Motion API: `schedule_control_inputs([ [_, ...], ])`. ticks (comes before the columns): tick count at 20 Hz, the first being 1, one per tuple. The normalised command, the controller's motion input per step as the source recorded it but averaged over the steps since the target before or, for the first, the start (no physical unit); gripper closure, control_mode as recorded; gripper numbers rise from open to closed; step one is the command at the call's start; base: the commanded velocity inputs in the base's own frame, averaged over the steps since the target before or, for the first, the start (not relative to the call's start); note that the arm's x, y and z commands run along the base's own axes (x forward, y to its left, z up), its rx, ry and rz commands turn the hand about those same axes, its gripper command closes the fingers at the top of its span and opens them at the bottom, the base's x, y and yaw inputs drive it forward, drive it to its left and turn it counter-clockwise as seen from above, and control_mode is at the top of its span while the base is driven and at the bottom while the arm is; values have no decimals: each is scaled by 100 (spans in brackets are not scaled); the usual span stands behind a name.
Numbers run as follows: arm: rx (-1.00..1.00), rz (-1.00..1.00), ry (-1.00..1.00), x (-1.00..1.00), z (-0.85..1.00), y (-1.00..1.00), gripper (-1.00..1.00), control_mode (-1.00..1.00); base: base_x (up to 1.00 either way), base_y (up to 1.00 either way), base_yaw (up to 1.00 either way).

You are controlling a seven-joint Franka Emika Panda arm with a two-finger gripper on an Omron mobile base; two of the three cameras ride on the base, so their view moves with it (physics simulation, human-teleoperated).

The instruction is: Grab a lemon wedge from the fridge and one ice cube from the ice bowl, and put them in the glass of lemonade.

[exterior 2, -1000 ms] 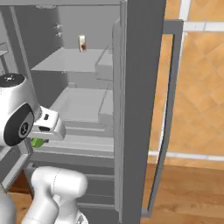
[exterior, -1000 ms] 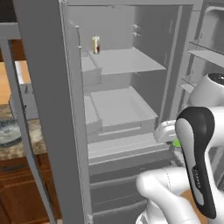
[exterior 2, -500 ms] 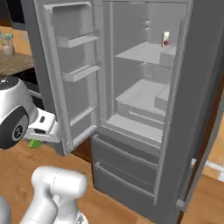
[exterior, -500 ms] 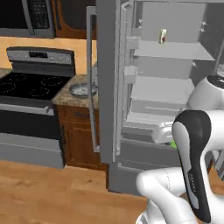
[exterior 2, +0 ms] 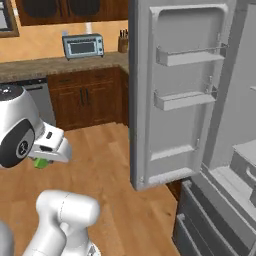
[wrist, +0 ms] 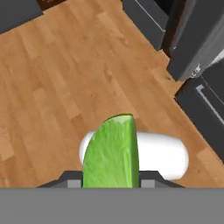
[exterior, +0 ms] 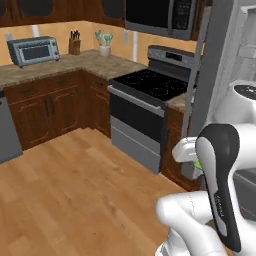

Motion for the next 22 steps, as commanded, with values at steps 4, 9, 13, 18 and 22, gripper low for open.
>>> schedule_control_inputs([
  [4, 0, 0, 0, 0, 0, 0, 100, 100, 54, 44, 66],
  [9, 0, 0, 0, 0, 0, 0, 100, 100, 100, 92, -2],
  [13, 0, 0, 0, 0, 0, 0, 100, 100, 100, 87, -57],
  [18, 0, 0, 0, 0, 0, 0, 100, 100, 56, 50, -86],
  [22, 0, 0, 0, 0, 0, 0, 100, 100, 42, 45, -87],
])
